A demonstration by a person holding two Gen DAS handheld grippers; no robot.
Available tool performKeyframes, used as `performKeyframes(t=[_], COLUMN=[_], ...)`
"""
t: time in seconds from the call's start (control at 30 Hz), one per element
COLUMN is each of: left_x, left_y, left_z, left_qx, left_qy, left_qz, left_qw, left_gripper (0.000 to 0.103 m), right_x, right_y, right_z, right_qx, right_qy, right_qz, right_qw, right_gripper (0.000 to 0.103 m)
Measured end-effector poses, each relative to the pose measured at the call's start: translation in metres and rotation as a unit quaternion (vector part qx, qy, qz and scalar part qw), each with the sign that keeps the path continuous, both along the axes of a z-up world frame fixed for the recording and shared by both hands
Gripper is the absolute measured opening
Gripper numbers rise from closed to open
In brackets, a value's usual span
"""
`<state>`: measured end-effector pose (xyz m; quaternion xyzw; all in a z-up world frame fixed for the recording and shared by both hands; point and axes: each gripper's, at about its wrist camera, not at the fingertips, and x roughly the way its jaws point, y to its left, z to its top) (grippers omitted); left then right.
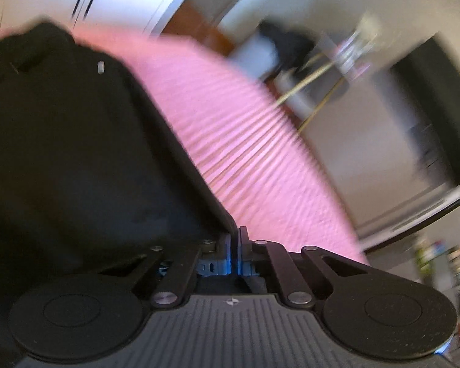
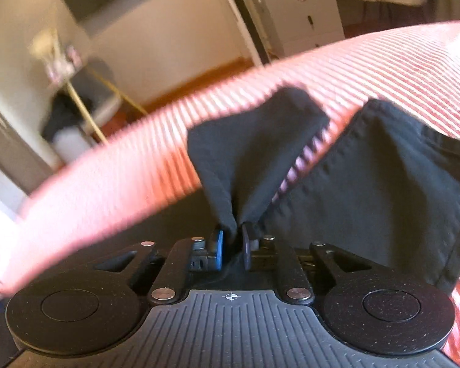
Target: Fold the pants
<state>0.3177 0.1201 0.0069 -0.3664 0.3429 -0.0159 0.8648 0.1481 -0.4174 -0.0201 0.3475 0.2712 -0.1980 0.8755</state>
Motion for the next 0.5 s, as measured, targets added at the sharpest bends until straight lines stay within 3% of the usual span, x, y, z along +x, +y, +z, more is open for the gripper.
performKeyframes(t=[0.1, 0.17, 0.23, 0.27, 0.33, 0.4, 0.43, 0.5], left_x=[-0.087, -0.156, -0.21, -0.227, -0.251, -0.256, -0.258, -0.259], left_y=[-0.004, -0.008, -0.009, -0.008, -0.001, 0.007, 0.013, 0.023], left_z=[0.033, 0.035, 0.018, 0.008, -0.023, -0.042, -0.047, -0.045], left_qx=[0.006, -0.001, 0.008, 0.014, 0.019, 0.027, 0.016, -0.003], left_qy=[-0.077, -0.099, -0.071, -0.047, 0.019, 0.089, 0.097, 0.098], left_qz=[0.013, 0.033, 0.068, 0.078, 0.086, 0.086, 0.092, 0.117], left_qw=[0.9969, 0.9945, 0.9951, 0.9958, 0.9959, 0.9919, 0.9909, 0.9883], left_gripper=[0.003, 0.003, 0.004, 0.004, 0.007, 0.008, 0.01, 0.028], right_x=[-0.034, -0.069, -0.101, -0.11, -0.121, -0.13, -0.133, -0.138], right_y=[-0.019, -0.028, -0.038, -0.047, -0.067, -0.072, -0.072, -0.076], right_z=[0.026, 0.032, 0.024, 0.014, -0.014, -0.033, -0.037, -0.043], right_qx=[0.001, -0.023, -0.056, -0.06, -0.009, 0.032, 0.038, 0.058], right_qy=[-0.069, -0.093, -0.081, -0.054, 0.003, 0.015, 0.014, 0.008], right_qz=[-0.005, -0.03, -0.065, -0.078, -0.085, -0.082, -0.083, -0.085], right_qw=[0.998, 0.995, 0.993, 0.994, 0.996, 0.996, 0.996, 0.995], right_gripper=[0.015, 0.007, 0.007, 0.007, 0.007, 0.011, 0.012, 0.013])
